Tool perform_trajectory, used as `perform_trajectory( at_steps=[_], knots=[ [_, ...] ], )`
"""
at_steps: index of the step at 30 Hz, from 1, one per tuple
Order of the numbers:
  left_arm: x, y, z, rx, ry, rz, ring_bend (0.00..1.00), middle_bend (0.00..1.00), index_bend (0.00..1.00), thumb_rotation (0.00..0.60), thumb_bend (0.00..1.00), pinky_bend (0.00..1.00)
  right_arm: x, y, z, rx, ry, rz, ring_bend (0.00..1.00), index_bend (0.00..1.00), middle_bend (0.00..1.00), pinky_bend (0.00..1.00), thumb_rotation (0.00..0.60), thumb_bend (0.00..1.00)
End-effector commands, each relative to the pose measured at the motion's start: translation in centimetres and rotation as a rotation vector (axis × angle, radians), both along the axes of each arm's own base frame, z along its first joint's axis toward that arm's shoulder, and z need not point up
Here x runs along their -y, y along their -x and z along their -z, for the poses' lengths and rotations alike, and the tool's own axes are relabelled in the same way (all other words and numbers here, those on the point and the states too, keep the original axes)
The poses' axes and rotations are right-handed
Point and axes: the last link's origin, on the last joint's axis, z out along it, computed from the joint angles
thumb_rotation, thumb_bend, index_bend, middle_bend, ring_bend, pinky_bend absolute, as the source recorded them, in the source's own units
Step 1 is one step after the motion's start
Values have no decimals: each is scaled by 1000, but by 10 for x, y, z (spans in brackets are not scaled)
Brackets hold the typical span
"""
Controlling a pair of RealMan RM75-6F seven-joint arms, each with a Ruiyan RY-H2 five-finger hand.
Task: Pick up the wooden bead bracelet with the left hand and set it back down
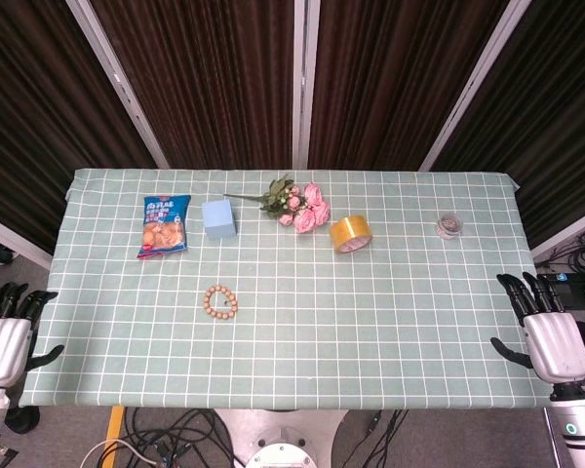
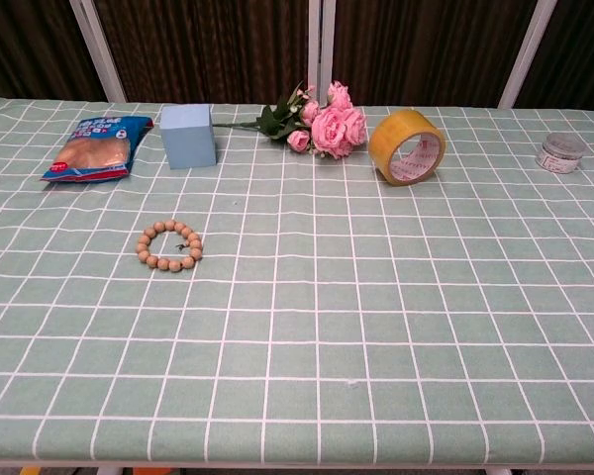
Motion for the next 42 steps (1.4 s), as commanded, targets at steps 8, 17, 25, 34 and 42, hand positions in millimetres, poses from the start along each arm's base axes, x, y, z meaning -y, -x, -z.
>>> perform_trajectory(
  at_steps=[8,17,25,34,42],
  knots=[
    [-2,-3,1,-2,-1,18,80,204,205,600,113,49,2,-1,-2,11,15,-19,0,0,106,7,600,83],
    [-38,-33,12,-39,112,208,80,251,252,600,111,53,1,-6,-14,6,60,-47,0,0,99,7,600,83],
    [-96,-84,57,-27,329,468,118,333,343,600,136,59,-3,-8,-18,11,83,-49,0,0,95,7,600,82],
    [-131,-109,125,-92,497,564,118,417,355,600,202,58,-7,-7,-21,8,96,-27,0,0,91,7,600,82],
    [-135,-118,162,-159,541,615,118,409,362,600,226,50,-7,-4,-18,18,88,-13,0,0,87,0,600,82]
  ],
)
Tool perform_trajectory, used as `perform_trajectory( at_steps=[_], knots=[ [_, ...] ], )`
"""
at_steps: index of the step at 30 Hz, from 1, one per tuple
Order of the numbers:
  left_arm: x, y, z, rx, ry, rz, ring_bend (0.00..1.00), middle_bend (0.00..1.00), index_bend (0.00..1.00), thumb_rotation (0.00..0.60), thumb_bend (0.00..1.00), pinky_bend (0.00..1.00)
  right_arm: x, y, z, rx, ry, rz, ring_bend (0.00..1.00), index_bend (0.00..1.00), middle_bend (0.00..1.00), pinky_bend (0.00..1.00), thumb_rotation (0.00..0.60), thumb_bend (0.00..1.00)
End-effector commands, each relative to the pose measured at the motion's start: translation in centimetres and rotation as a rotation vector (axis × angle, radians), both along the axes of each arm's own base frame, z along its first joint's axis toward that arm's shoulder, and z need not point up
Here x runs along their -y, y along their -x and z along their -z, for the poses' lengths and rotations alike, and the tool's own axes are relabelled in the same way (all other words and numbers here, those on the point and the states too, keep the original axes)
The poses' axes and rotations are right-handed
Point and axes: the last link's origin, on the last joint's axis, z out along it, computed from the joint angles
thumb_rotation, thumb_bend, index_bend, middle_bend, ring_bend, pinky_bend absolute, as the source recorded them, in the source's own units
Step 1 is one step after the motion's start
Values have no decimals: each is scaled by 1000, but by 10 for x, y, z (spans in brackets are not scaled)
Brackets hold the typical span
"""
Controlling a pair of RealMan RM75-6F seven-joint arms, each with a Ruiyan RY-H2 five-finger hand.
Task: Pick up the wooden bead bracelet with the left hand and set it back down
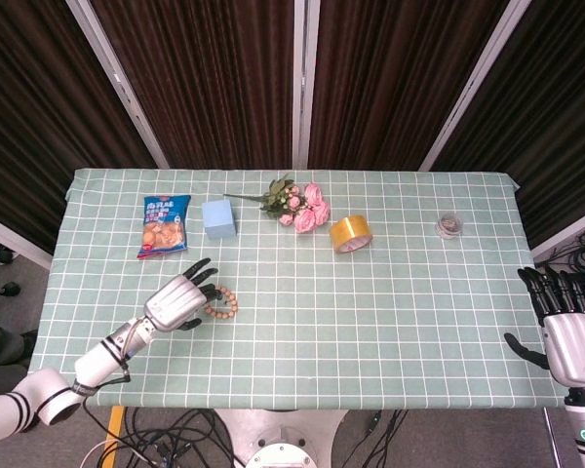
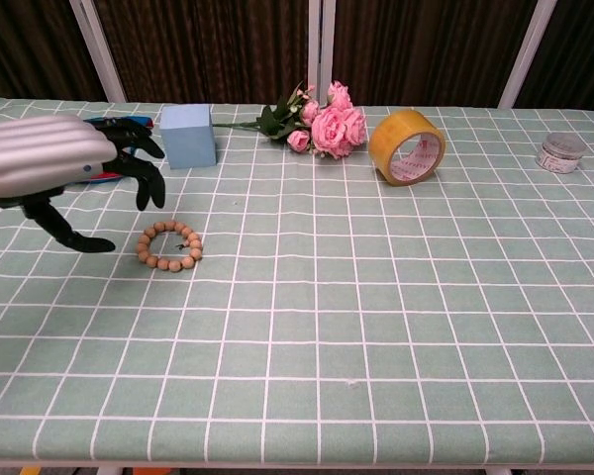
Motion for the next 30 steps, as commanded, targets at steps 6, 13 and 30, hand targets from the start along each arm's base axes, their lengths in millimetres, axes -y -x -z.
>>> perform_trajectory(
  at_steps=[6,13,30],
  knots=[
    [-2,1,31,-69,-5,38,118,411,403,600,234,46,-1,4,1,9,3,14,0,0,91,0,600,83],
    [-5,5,43,-77,-19,18,118,439,424,600,234,45,-1,6,1,10,6,19,0,0,93,0,600,82],
    [-9,15,51,-83,-16,-19,143,465,464,600,324,46,-2,10,1,14,18,29,0,0,83,0,600,82]
  ],
)
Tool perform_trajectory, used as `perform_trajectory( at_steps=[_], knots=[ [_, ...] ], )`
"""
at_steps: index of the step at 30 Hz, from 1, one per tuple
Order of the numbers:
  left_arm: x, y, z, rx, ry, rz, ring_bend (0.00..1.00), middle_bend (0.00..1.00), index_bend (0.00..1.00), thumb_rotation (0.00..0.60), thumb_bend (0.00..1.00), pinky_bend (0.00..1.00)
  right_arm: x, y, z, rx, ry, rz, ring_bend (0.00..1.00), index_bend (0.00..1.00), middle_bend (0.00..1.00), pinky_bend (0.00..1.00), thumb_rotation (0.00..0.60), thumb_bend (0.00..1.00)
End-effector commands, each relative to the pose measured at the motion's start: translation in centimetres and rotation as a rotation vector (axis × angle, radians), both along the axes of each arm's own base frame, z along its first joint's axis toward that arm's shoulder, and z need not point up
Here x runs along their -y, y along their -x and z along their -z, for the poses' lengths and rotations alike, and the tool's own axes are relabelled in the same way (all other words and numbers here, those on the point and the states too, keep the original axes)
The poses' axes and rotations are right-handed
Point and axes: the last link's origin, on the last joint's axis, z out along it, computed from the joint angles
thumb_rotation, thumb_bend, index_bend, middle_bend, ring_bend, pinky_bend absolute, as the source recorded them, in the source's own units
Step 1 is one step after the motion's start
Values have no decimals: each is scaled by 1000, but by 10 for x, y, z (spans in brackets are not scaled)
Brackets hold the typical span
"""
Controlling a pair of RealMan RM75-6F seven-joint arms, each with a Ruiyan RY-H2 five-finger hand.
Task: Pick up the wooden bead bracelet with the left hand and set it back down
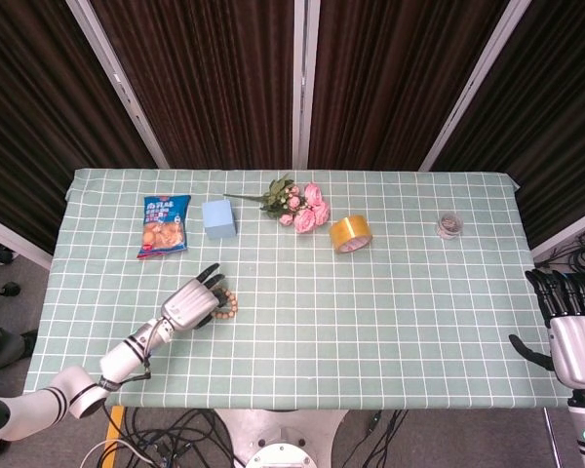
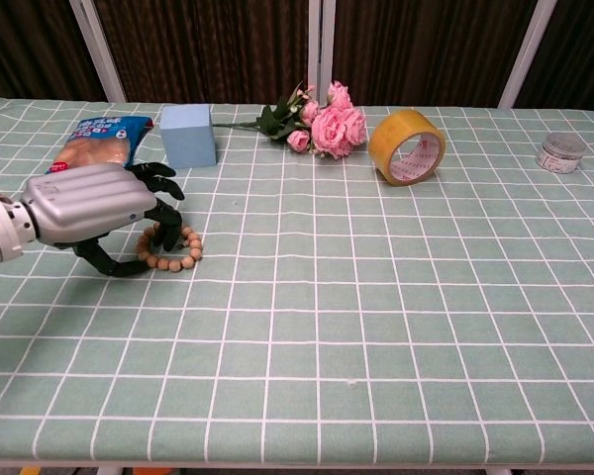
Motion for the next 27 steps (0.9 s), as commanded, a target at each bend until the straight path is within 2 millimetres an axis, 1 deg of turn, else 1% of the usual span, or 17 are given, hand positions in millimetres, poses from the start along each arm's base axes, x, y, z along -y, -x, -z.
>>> perform_trajectory(
  at_steps=[1,8,13,20,23,27],
  knots=[
    [1,1,1,1,2,0,143,465,464,600,324,46,0,0,0,0,0,-2,0,0,82,0,600,82],
    [0,1,5,10,-8,-2,144,478,478,600,318,47,0,1,-1,0,6,1,0,0,82,0,600,82],
    [0,4,10,13,-4,-10,181,509,511,600,310,53,0,2,-1,1,9,6,0,0,81,0,600,82],
    [-1,7,13,14,-10,-16,191,525,528,600,292,56,-1,3,-1,0,10,11,0,0,81,0,600,83],
    [-2,8,14,15,-14,-19,209,548,544,600,301,59,-1,3,-1,2,12,11,0,0,81,0,600,82],
    [-2,10,13,22,-18,-32,209,552,545,600,347,61,-2,4,-1,3,15,9,0,0,81,0,600,82]
  ],
)
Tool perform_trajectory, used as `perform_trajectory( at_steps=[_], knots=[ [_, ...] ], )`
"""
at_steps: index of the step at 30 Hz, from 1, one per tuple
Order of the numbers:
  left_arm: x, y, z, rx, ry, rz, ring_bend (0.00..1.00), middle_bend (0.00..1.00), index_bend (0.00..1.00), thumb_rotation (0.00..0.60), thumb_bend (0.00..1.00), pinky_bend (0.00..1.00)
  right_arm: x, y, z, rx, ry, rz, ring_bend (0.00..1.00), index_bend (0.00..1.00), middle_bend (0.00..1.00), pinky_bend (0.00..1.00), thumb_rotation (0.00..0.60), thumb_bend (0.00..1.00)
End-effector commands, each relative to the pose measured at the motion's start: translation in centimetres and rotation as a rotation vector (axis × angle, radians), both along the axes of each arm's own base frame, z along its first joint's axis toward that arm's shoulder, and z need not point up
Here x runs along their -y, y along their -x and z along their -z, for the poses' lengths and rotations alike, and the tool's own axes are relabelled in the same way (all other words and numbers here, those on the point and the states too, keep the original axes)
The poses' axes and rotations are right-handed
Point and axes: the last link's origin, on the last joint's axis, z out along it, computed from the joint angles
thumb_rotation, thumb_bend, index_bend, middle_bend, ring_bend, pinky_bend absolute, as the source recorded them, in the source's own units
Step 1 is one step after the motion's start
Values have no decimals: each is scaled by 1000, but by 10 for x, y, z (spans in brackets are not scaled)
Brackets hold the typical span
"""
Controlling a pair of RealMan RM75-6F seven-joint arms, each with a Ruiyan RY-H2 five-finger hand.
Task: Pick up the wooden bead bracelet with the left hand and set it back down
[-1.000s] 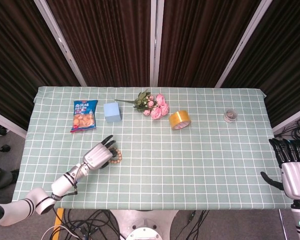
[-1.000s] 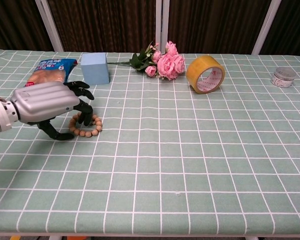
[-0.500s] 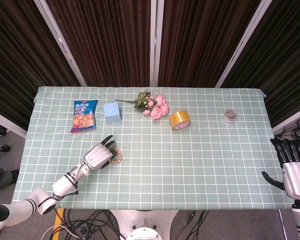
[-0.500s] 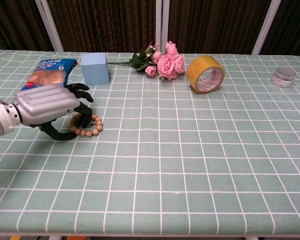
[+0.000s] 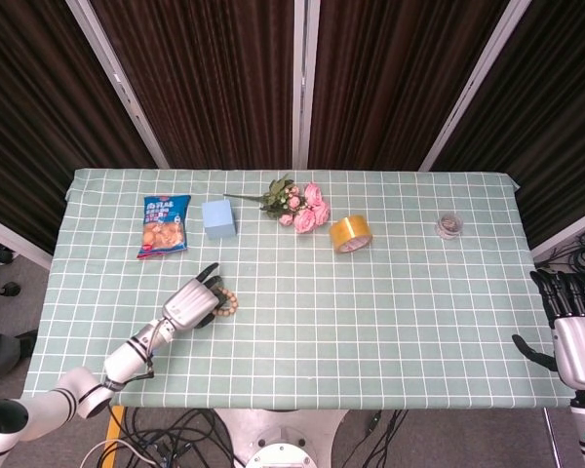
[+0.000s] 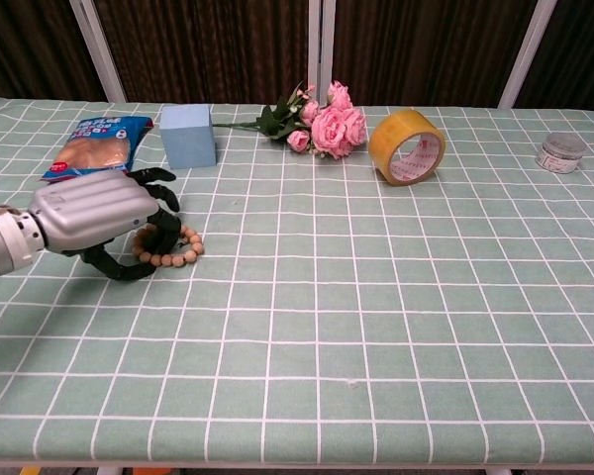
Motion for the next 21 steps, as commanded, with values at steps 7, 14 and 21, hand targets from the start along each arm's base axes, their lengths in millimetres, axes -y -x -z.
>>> perform_trajectory(
  at_steps=[7,14,21],
  knots=[
    [0,4,-2,-8,-15,-12,210,545,530,600,368,69,-1,-1,0,1,0,-5,0,0,81,0,600,82],
    [1,0,-7,195,3,-161,278,601,567,600,417,124,-2,-2,-1,8,9,-13,0,0,81,0,600,82],
    [-4,-6,-21,724,137,-533,345,653,619,600,487,171,-3,-1,-1,3,16,-17,0,0,80,0,600,82]
  ],
)
